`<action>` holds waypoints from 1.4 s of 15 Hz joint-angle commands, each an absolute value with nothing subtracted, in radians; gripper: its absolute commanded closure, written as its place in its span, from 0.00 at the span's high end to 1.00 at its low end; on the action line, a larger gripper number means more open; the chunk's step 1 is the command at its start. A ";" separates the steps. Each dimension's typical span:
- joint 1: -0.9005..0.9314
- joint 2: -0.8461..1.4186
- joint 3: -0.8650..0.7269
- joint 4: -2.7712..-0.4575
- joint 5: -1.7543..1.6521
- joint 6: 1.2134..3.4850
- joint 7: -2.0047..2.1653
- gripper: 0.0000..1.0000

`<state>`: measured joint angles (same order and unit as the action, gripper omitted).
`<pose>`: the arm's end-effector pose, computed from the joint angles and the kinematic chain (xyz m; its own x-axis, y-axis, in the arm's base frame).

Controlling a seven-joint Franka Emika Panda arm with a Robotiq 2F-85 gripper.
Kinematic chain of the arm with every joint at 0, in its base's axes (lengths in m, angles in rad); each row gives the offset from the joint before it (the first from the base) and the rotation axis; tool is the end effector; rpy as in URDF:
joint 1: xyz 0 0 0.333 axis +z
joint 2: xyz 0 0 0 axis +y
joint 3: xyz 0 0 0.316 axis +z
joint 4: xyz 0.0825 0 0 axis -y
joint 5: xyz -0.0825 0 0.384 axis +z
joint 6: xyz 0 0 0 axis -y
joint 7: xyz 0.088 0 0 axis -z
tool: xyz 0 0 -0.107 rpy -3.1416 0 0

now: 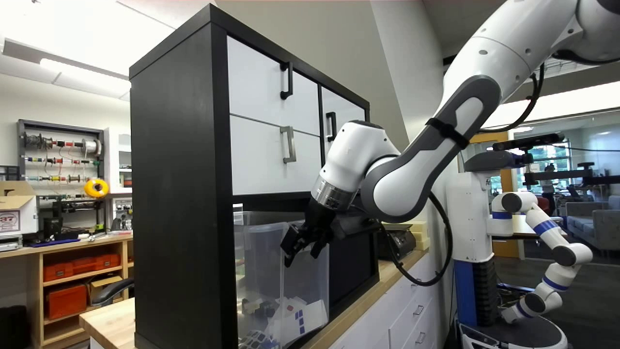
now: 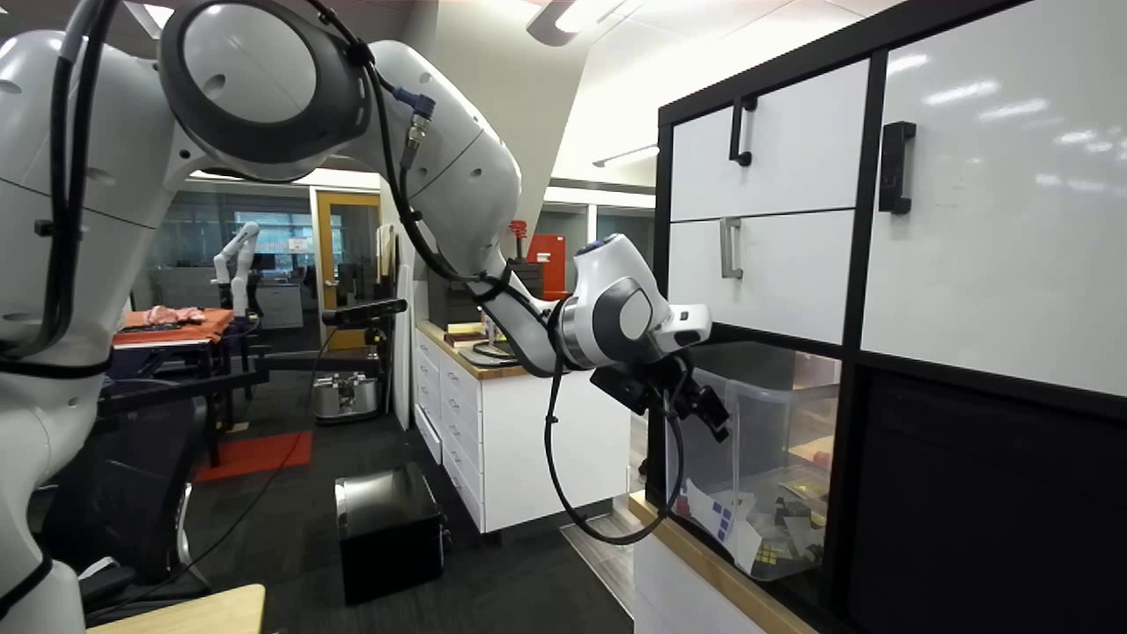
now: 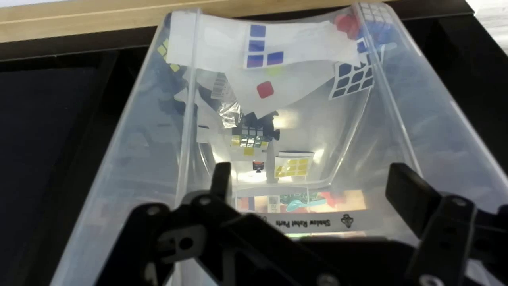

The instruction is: Push the box under the cabinet

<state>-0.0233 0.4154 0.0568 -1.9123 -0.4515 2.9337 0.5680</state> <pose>0.6666 0.0468 0.3437 0.8006 -0.1148 0.5882 -0.1250 -0.9919 -0.0234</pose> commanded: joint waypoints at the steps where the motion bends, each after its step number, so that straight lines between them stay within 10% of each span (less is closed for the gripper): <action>1: -0.022 0.357 0.041 -1.993 -0.474 2.940 0.568 1.00; 21: 0.073 0.022 0.081 -2.370 -0.221 2.604 0.348 1.00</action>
